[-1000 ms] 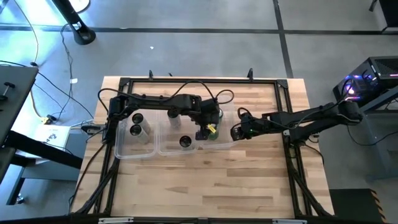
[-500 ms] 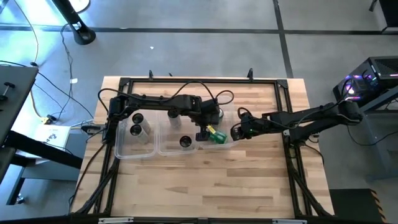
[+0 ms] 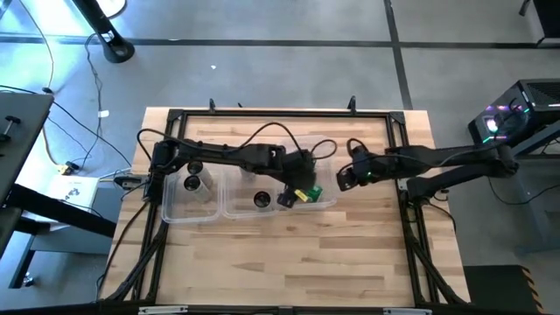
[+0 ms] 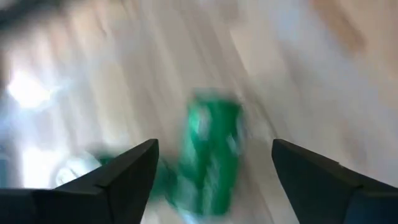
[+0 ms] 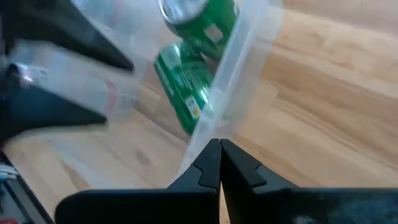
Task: Sort soda cans
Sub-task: Put the green soda can into the right transparent container
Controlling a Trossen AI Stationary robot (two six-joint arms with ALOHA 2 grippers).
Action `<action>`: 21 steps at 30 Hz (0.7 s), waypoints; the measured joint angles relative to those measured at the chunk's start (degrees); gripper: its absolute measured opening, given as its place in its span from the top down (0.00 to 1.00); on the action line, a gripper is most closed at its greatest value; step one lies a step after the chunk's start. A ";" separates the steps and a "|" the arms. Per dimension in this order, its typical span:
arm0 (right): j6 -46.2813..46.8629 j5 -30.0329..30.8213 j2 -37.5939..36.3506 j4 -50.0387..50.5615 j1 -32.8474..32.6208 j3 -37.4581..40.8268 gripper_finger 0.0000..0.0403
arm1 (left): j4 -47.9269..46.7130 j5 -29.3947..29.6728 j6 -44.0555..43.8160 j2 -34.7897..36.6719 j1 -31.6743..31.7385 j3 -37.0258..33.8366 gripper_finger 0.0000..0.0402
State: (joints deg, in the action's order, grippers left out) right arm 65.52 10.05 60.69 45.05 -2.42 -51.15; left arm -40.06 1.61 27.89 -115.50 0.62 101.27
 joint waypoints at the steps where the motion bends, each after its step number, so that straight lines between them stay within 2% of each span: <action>1: -0.04 0.42 -0.52 0.23 0.06 -0.40 1.00 | 1.19 0.00 1.04 0.03 0.00 0.76 0.26; 11: 0.31 0.70 -3.24 1.54 0.13 -0.79 1.00 | 3.63 -3.34 5.91 -4.36 1.73 1.01 0.32; 18: 1.52 0.41 -3.30 0.99 0.13 -0.79 1.00 | 0.88 -8.84 0.69 -7.80 2.50 1.32 0.32; 21: 1.52 0.41 -3.30 0.84 0.13 -0.77 1.00 | -0.20 -8.78 0.14 -8.02 2.76 1.30 0.32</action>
State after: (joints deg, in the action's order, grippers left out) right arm 67.05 10.46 57.39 45.89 -2.28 -51.92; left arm -40.26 -7.17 28.03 -123.53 3.38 102.56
